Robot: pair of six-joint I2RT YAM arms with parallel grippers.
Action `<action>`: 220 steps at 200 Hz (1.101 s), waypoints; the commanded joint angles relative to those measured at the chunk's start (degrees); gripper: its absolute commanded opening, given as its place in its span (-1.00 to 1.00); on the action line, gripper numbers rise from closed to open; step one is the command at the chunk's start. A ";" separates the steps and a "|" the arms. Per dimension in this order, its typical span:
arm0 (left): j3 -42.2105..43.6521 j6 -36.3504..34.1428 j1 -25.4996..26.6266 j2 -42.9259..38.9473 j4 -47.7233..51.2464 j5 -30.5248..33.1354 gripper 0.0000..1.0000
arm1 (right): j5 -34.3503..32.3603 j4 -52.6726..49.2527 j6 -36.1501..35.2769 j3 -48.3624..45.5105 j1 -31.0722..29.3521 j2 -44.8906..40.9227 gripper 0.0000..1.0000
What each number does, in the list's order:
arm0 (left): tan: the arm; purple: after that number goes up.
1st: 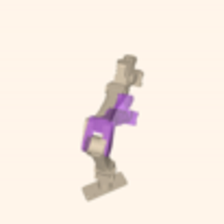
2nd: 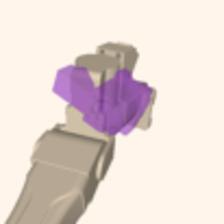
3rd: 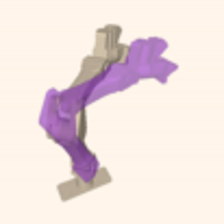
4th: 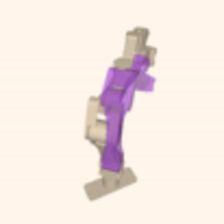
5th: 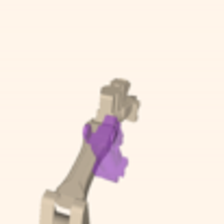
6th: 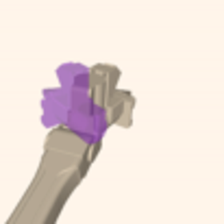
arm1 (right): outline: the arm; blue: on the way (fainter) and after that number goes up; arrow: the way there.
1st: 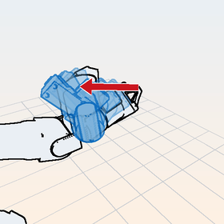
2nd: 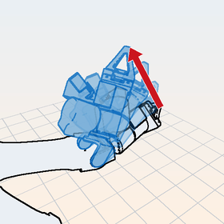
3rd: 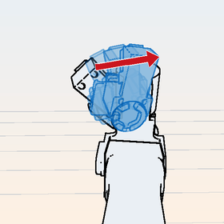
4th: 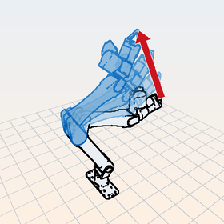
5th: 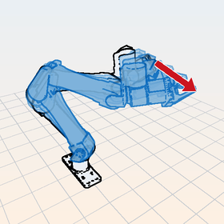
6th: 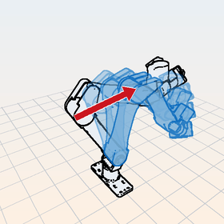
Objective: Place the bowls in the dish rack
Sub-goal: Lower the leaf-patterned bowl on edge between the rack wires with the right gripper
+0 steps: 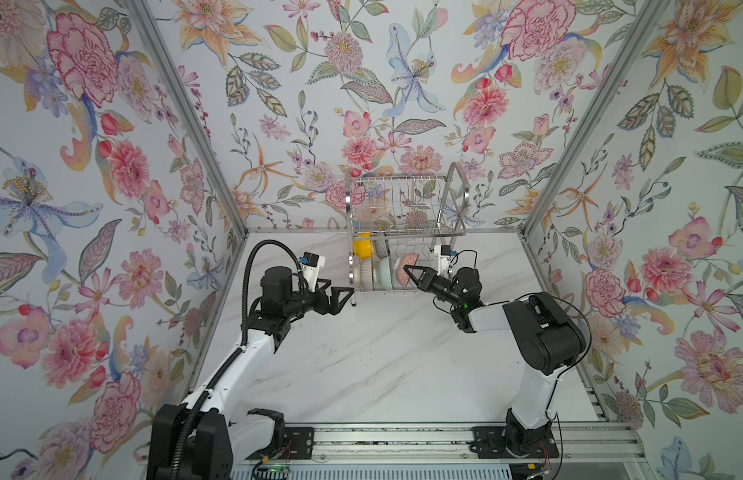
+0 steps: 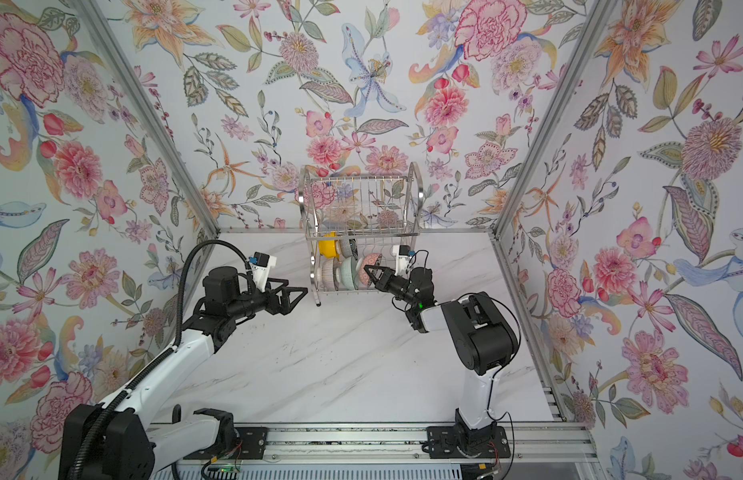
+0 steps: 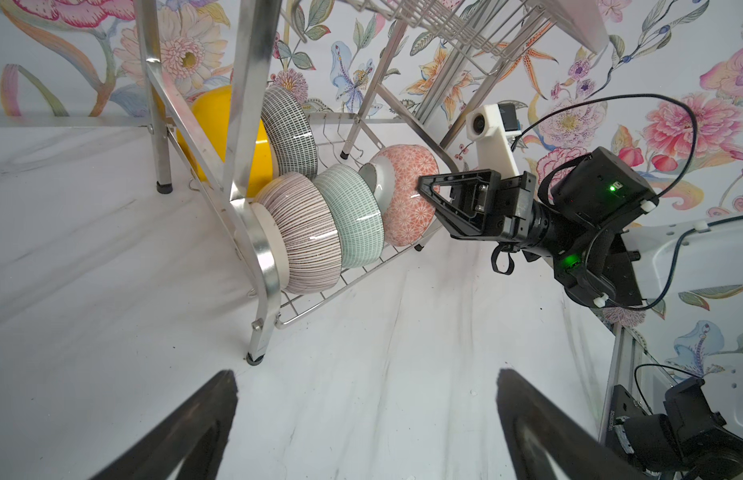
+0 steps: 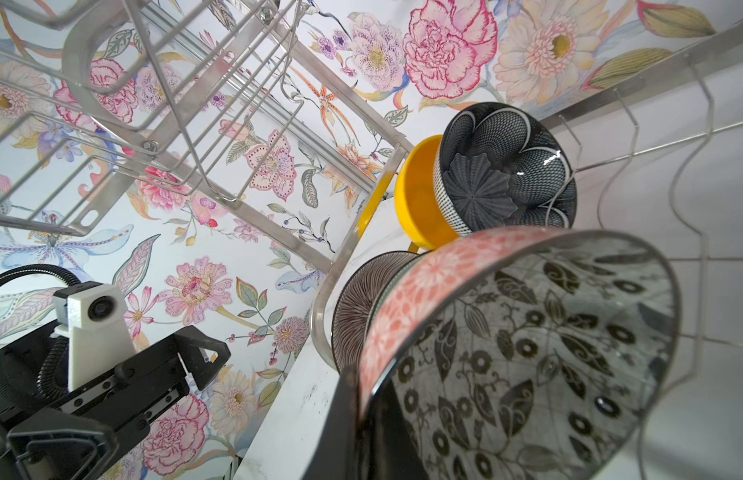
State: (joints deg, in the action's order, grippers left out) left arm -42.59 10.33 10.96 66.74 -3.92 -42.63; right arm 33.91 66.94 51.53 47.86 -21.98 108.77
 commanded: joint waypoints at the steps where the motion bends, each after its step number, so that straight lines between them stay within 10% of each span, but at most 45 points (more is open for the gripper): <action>1: -0.08 -0.42 0.70 0.41 0.26 0.80 0.98 | 3.01 2.32 0.23 2.45 0.36 0.04 -0.97; 220: -0.64 -0.57 1.08 1.29 1.11 0.71 0.98 | 4.23 1.11 3.23 5.53 2.20 3.96 -0.95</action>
State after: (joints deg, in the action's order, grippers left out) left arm -42.61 10.31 11.33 67.31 -3.49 -42.63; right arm 37.76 65.17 54.50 51.33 -20.10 111.61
